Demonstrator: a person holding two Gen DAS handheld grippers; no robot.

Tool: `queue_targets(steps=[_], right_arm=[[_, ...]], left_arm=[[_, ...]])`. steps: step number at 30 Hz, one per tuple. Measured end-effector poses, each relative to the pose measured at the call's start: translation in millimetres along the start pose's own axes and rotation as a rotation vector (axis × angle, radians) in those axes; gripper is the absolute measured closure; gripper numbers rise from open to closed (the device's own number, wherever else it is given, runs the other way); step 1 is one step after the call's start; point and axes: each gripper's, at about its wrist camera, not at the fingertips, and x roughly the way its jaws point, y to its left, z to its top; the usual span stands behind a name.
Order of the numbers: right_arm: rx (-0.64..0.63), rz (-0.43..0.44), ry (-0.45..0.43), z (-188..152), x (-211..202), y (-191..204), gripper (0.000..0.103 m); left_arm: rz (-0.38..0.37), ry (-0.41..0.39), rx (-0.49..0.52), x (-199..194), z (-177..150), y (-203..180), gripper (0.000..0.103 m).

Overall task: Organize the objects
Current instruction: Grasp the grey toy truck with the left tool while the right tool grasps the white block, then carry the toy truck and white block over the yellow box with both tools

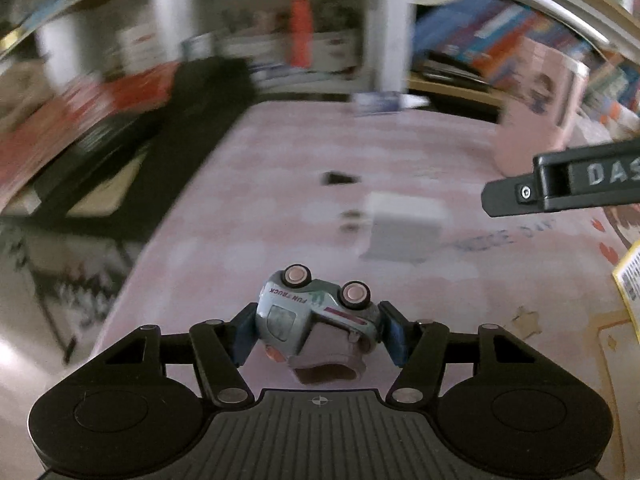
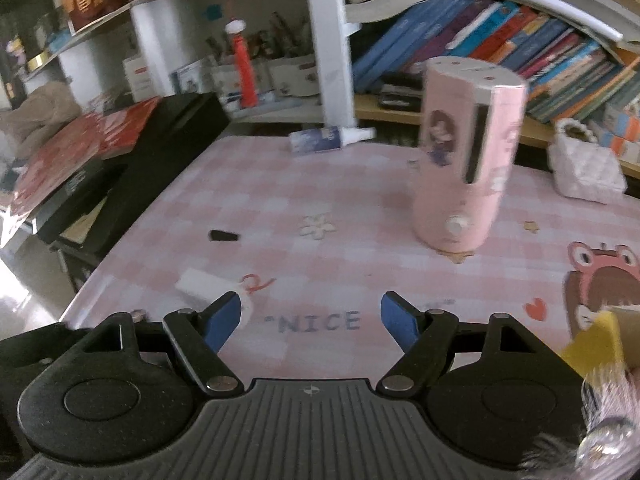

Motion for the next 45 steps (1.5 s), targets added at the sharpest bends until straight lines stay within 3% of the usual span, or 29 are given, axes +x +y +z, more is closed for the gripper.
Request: queue_targets(steps=[6,12,14,17,18,30,45], right_arm=[[-0.083,0.06,0.037,1,38,39,0.027],[-0.089,0.044,0.04,-4,77,66,0.028],[-0.099,0.038,0.033,-6,83,70,0.039],[-0.119,0.038,0.018,-7,83,70,0.042],[-0.124,0.031,0.015,-7,82,70,0.05],[-0.131,0.052,-0.028,-25,10,60,0.05],[-0.067,0.029,-0.055,-68,-104,36,0.05]], left_arm=[[0.068,0.008,-0.125,-31,-16,37,0.041],[0.085,-0.019,-0.151,-57,-21,46,0.041],[0.082,-0.03,-0.148,-64,-22,46,0.041],[0.074,-0.044,-0.146,-72,-22,45,0.041],[0.07,-0.049,-0.147,-75,-23,45,0.041],[-0.003,-0.11,-0.122,-107,-24,38,0.041],[-0.088,-0.168,-0.087,-163,-55,32,0.041]])
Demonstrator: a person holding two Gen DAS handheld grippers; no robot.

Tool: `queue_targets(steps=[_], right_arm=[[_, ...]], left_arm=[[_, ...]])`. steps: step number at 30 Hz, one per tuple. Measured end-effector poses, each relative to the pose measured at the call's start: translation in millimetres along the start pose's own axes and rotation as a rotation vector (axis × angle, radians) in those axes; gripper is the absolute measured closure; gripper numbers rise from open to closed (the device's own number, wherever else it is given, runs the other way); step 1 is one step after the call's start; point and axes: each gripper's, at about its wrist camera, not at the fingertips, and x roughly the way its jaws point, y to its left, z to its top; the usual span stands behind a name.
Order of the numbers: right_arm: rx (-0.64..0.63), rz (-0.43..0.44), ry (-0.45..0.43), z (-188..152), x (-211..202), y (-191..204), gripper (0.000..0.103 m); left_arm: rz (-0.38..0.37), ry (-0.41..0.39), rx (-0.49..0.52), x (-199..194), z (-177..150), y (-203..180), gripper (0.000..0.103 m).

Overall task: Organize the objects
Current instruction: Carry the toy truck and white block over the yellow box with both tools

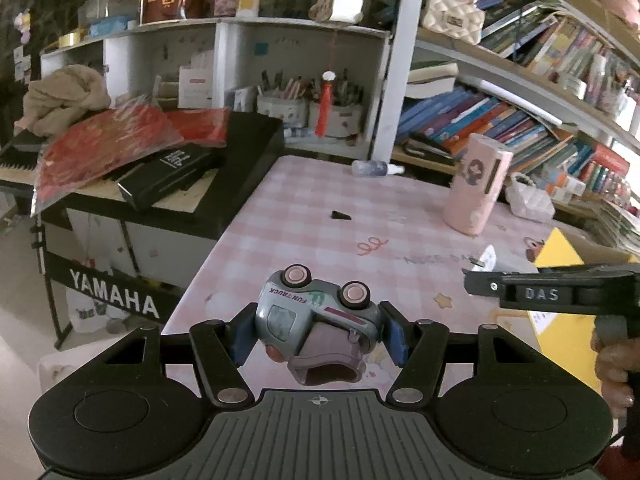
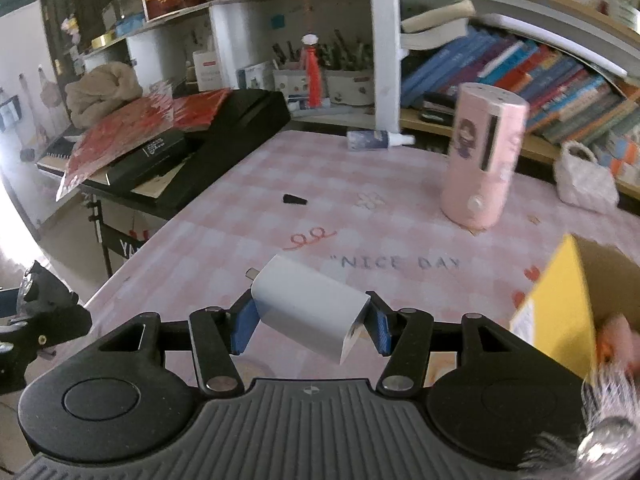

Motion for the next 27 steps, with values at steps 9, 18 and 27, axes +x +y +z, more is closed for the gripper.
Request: queue_targets(steps=[9,18,27], right_arm=[[0.054,-0.036,0.007,-40,-41,14,0.05],[0.065,-0.058,0.026,-87,-82,31,0.05],[0.154,-0.118,0.03,-139,-125,32,0.05]], left_arm=[[-0.052,0.016,0.036,-29,-26,-5,0.041],[-0.116,0.05,0.094,-61,-56,-15,0.041],[-0.202,0.089,0.181,-85,-86,-35,0.041]])
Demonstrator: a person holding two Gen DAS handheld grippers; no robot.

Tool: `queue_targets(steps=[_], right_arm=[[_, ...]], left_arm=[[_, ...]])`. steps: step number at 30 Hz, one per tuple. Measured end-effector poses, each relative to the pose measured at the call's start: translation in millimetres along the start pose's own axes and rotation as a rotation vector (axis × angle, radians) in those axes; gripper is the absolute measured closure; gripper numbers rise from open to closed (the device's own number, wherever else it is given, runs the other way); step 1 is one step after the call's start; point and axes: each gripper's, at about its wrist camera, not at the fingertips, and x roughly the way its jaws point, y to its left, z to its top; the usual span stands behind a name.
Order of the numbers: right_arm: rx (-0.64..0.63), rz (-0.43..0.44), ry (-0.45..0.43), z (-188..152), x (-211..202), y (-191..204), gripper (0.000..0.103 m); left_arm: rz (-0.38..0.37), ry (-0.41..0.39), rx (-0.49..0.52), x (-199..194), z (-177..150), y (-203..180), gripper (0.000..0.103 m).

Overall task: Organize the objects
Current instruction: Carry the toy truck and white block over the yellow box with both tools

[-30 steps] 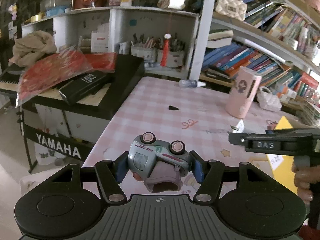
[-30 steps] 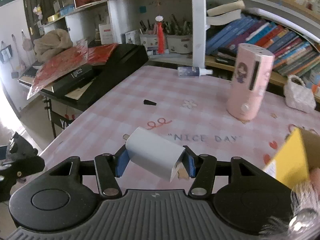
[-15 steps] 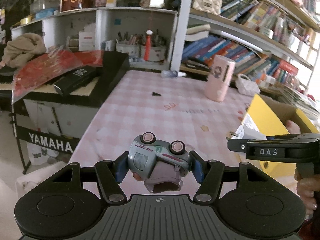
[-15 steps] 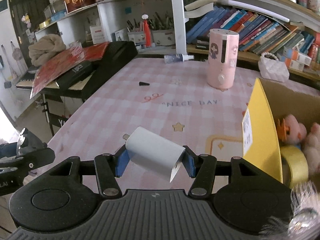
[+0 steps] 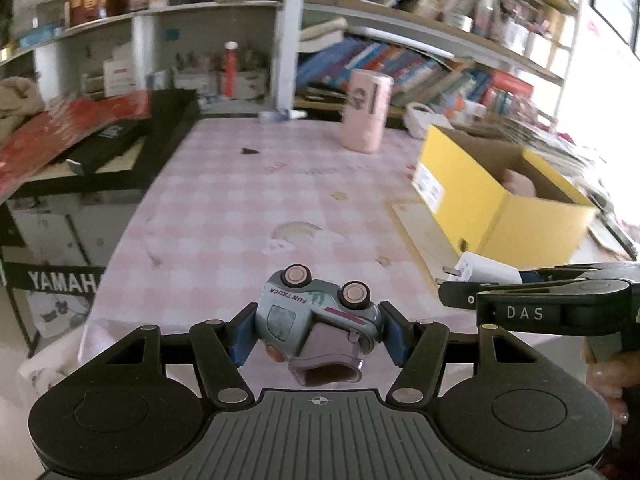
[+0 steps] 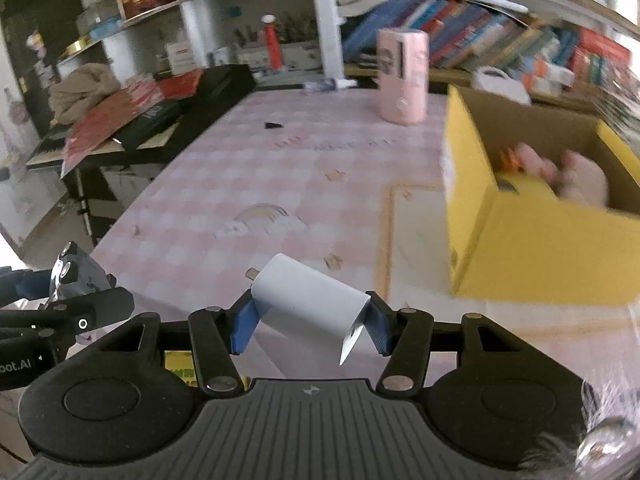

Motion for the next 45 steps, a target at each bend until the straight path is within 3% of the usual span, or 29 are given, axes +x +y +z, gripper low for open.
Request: queue_targets(steps=[28,35,45], right_arm=[[0.336,-0.316,-0.033,-82,-95,-103,0.05],[0.384,-0.333,-0.033,-80,-98,-132,0.05],[0.325,-0.283,-0.033,-53,-85,-158,0.05]], left_arm=[[-0.325,0.052,0.274,22,-5,-124,0.041],[-0.33,0.047,0.306,30,3,-146,0.041],[-0.271,0.023,0.269,46,23,-160,0.041]])
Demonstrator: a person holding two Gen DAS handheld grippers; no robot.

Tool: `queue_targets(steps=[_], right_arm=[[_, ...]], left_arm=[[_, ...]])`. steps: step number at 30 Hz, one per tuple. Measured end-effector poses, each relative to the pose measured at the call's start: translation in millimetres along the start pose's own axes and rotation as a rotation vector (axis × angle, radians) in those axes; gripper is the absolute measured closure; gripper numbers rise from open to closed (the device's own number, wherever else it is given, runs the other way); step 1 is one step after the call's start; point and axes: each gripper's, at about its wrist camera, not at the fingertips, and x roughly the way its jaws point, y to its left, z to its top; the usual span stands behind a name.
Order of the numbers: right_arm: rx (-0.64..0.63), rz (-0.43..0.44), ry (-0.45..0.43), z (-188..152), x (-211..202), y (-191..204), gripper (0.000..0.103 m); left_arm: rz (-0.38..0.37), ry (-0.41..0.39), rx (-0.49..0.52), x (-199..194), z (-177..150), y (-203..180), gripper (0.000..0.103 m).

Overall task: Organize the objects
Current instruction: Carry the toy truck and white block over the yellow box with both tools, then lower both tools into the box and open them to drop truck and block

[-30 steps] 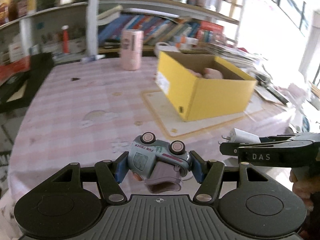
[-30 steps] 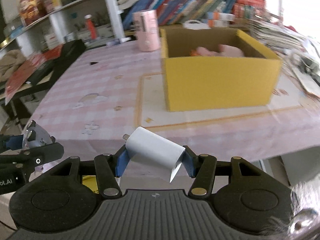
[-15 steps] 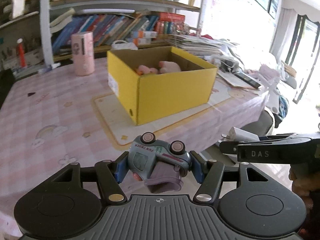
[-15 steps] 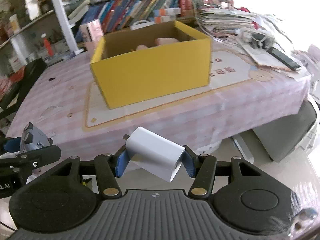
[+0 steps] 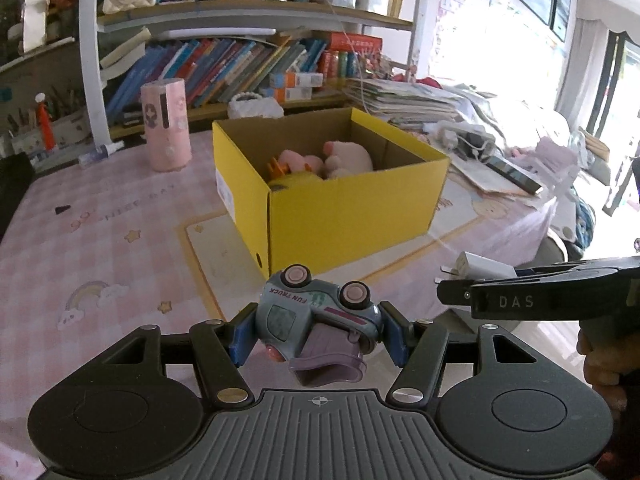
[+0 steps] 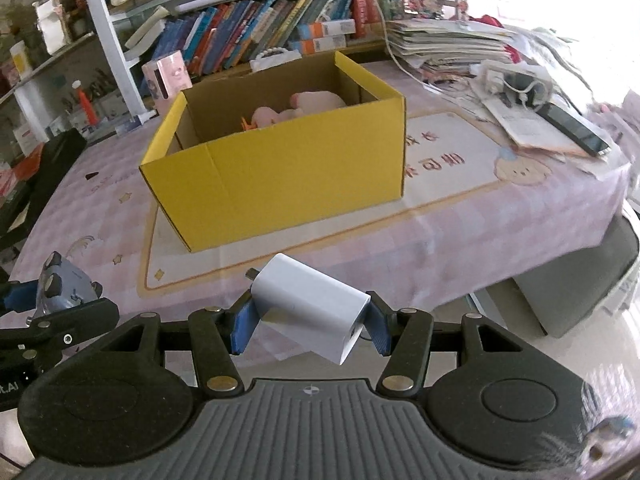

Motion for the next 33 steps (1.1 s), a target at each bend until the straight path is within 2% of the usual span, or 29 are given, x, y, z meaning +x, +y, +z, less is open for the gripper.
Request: queue_targets(steps=[4,14,20,24,33], right_arm=[[-0.019,0.013,-0.014,14,7,-5,0.05],[-0.105,0.034,-0.214,76,8,-20,0.05],[-0.181,0.062,-0.265,117,31,-25,0.05],[-0.248,0.083,-0.233,134,59,-26,0.05],[-0.38,0.16,-0.033,148,127,-22,0.05]], left_arm=[[0.02,-0.035,-0.003,5,14,-1,0.041],[0.047,-0.18,0.007,27,73,-13,0.041],[0.072,-0.215,-0.008,52,105,-18,0.041],[0.097,-0.197,-0.017,71,116,-21,0.041],[0.132,-0.142,-0.045,115,134,-26,0.041]])
